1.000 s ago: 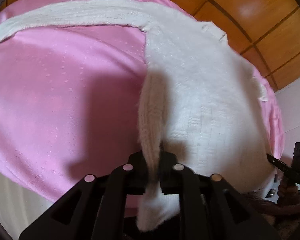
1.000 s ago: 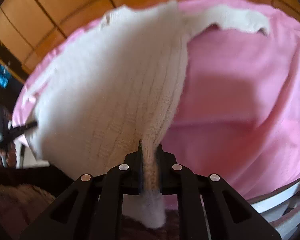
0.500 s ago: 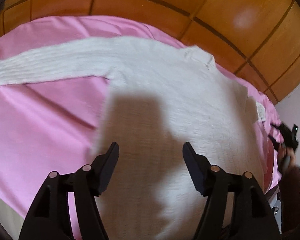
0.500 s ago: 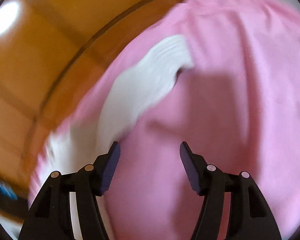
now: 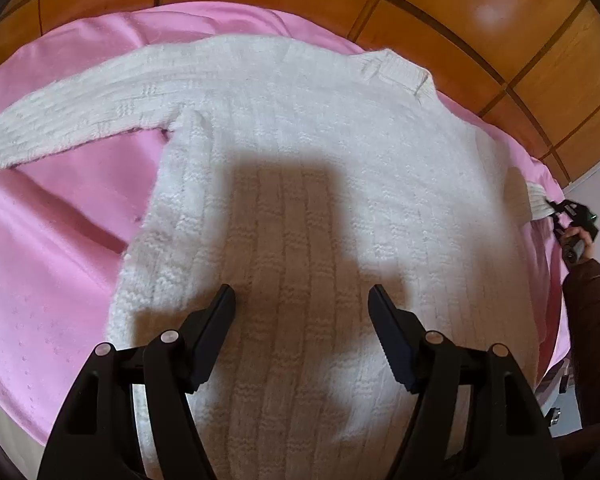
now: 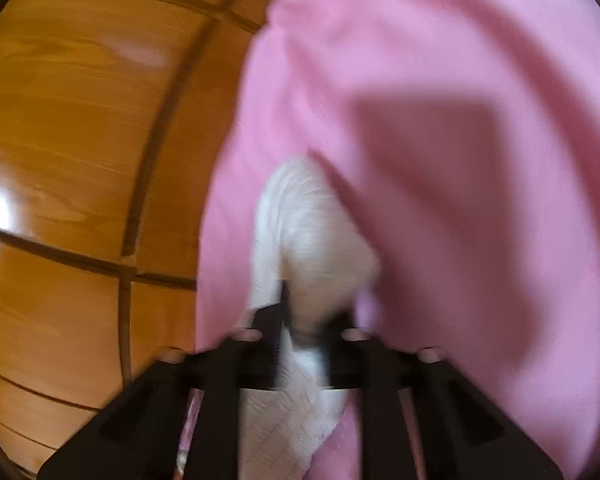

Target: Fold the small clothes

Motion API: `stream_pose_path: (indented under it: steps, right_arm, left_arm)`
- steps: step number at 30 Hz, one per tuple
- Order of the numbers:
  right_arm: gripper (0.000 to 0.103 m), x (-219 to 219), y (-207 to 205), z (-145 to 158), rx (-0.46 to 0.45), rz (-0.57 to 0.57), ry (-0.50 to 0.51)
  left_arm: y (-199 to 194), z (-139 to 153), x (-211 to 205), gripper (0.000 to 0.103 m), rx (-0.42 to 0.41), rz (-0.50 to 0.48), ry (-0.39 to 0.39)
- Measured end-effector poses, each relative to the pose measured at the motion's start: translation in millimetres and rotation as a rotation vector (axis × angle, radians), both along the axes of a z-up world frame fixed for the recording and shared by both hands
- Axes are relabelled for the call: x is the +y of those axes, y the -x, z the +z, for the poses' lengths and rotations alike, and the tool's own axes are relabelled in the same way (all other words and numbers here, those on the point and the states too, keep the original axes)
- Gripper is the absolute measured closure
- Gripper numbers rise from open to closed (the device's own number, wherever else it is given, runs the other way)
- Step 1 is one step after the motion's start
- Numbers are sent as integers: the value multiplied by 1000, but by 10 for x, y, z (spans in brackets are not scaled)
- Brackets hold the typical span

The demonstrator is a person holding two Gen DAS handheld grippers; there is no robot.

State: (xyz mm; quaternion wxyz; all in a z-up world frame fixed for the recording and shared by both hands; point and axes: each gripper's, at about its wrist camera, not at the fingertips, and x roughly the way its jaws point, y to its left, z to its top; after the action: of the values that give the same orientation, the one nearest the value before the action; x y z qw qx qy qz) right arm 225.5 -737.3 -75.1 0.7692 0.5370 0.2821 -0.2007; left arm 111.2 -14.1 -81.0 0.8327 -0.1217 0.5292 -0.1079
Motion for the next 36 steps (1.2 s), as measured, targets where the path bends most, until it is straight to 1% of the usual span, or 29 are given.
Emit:
stream_pose_path:
  steps: [3, 5, 6, 7, 8, 9, 10, 12, 13, 14, 16, 17, 18, 20, 23, 24, 25, 26, 27, 28, 30, 32, 34, 36]
  right_arm:
    - [98, -63, 148, 457, -8, -1, 158]
    - [98, -47, 352, 781, 0, -6, 300]
    - [98, -29, 467, 903, 27, -9, 381]
    - [98, 13, 588, 991, 82, -15, 474]
    - [98, 46, 720, 1010, 166, -22, 555]
    - [98, 50, 821, 955, 236, -23, 591]
    - [98, 45, 891, 862, 293, -19, 603]
    - [98, 11, 981, 618, 368, 14, 565]
    - [98, 5, 1033, 505, 387, 11, 538]
    - [98, -6, 1090, 412, 373, 7, 486]
    - [81, 0, 1197, 301, 350, -13, 389]
    - [63, 13, 1284, 248, 319, -14, 333]
    - [45, 31, 1305, 203, 296, -22, 299]
    - [44, -26, 1480, 168, 238, -90, 236]
    - [44, -185, 1604, 118, 193, -161, 158]
    - [49, -247, 1596, 107, 191, -176, 143]
    - [56, -285, 1602, 115, 187, -185, 132]
    - [73, -322, 1569, 116, 192, -178, 129]
    - [88, -333, 1542, 142, 212, -174, 143]
    - [95, -332, 1505, 193, 253, -179, 188]
    - [97, -361, 1411, 241, 316, -185, 246]
    - [97, -362, 1341, 318, 361, -174, 303]
    - [97, -265, 1245, 446, 360, -138, 360]
    - [97, -120, 1152, 592, 329, -81, 414]
  left_arm:
    - [-10, 13, -74, 34, -11, -28, -7]
    - [-13, -3, -116, 34, -13, -44, -4]
    - [-17, -17, -138, 34, -10, -54, 1]
    - [-19, -33, -154, 34, -6, -61, 3]
    - [-23, -51, -177, 34, -4, -69, 3]
    - [-22, -57, -195, 34, -5, -78, 6]
    - [-23, -53, -204, 33, -8, -87, 7]
    - [-22, -36, -235, 32, -19, -107, 2]
    - [-19, -27, -246, 32, -22, -113, 0]
    - [-9, -17, -255, 31, -25, -118, 2]
    - [21, 5, -253, 31, -30, -123, 12]
    - [44, 14, -242, 31, -33, -124, 18]
    - [59, 14, -231, 31, -32, -123, 22]
    - [92, 15, -212, 31, -30, -115, 27]
    - [136, 25, -182, 31, -31, -99, 25]
    - [141, 25, -173, 30, -30, -93, 25]
    - [146, 24, -163, 30, -25, -83, 26]
    - [135, 18, -159, 30, -22, -77, 27]
    - [133, 17, -163, 30, -20, -73, 25]
    - [134, 23, -175, 30, -18, -70, 20]
    - [134, 26, -190, 30, -18, -74, 12]
    - [129, 30, -207, 30, -17, -76, -2]
    - [125, 41, -203, 30, -25, -75, -5]
    - [113, 35, -195, 30, -27, -72, -10]
